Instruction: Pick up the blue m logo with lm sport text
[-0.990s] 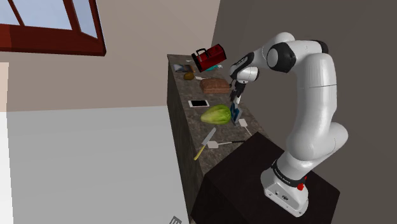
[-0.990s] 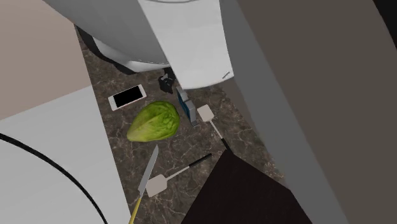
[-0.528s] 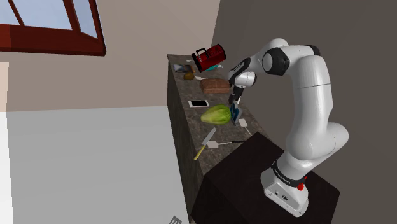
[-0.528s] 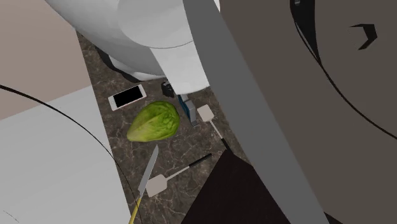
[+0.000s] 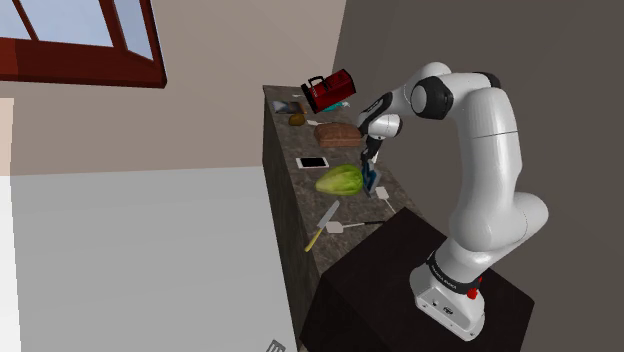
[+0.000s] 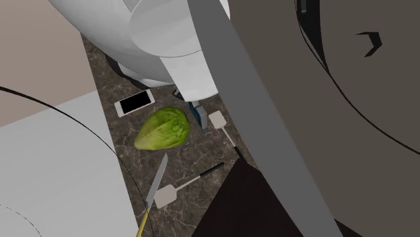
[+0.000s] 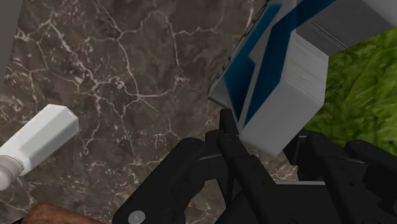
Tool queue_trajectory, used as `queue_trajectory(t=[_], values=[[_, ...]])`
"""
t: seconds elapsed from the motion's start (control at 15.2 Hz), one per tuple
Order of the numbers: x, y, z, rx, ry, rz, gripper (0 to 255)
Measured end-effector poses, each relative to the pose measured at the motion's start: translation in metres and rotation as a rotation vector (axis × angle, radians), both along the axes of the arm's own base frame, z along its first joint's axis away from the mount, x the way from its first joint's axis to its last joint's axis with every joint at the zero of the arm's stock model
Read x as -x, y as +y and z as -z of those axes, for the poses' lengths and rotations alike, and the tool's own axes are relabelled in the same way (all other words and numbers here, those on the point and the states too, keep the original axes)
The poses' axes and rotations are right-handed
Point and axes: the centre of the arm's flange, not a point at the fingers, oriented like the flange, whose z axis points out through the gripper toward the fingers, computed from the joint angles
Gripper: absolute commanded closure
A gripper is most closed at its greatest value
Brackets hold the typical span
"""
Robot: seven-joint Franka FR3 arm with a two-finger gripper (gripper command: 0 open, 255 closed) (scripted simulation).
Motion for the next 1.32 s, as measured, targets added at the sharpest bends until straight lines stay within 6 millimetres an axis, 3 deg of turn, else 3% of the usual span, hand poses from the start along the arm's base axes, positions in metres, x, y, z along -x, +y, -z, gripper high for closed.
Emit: queue_trajectory(t=[0.4,1.32], values=[[0.001,0.000,-0.005,-0.001,0.001,0.000,255],[0.000,0.002,-0.075,-0.001,0.001,0.000,255]])
